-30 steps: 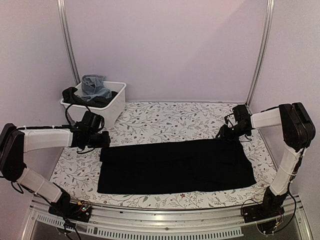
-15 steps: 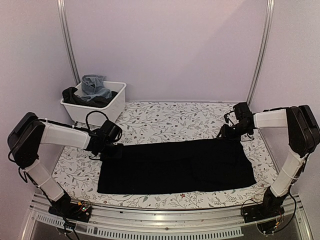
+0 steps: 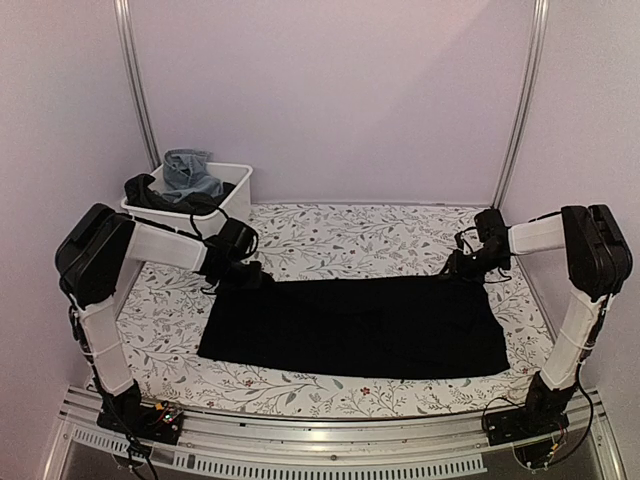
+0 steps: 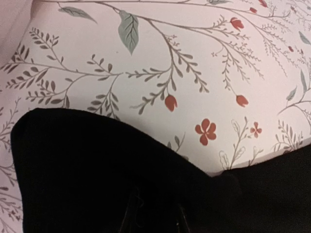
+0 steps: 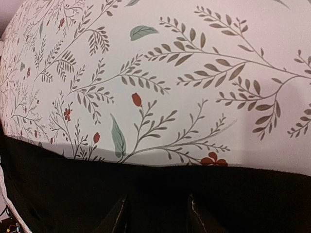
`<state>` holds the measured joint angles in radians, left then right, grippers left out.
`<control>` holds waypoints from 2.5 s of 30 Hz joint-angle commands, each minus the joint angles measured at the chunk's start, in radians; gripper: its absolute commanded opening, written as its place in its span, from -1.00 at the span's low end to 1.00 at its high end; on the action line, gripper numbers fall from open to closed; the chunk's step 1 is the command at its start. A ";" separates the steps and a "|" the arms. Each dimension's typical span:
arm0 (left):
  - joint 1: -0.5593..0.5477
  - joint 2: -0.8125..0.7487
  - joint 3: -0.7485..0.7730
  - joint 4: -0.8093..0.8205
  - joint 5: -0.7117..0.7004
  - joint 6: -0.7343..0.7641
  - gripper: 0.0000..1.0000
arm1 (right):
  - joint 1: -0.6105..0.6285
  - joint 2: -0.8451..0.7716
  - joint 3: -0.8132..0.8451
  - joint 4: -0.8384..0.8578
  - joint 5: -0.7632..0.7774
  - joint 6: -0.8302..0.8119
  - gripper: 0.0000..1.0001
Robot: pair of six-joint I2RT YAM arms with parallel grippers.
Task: Fold and stack the mixed laundry pile
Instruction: Smooth out the rectangle-folded T-shirt at the center of the board, then rotate the rectangle-folded T-shirt at the center of the board.
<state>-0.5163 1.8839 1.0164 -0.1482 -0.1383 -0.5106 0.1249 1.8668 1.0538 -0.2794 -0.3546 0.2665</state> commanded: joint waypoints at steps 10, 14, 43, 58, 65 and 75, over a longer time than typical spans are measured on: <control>0.036 0.057 0.001 -0.167 0.007 0.045 -0.49 | -0.026 -0.209 -0.085 -0.051 0.016 0.042 -0.21; 0.042 -0.050 -0.133 -0.170 -0.007 0.009 -0.49 | 0.052 -0.333 -0.146 -0.120 0.043 0.061 -0.21; 0.037 -0.403 -0.142 -0.200 0.009 0.061 -0.02 | 0.134 0.190 0.229 -0.187 0.285 -0.012 -0.38; -0.300 -0.311 -0.162 -0.167 0.032 0.136 -0.28 | 0.129 0.657 1.125 -0.353 0.255 -0.160 -0.32; -0.446 -0.150 -0.122 -0.224 -0.016 0.151 -0.47 | 0.128 0.346 0.844 -0.236 0.189 -0.124 -0.08; -0.711 0.029 -0.007 -0.333 0.057 0.132 -0.60 | 0.099 0.126 0.608 -0.241 0.160 -0.096 0.00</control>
<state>-1.1038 1.8027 0.9863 -0.3641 -0.1967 -0.3698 0.2508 2.0384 1.7550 -0.5213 -0.1757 0.1535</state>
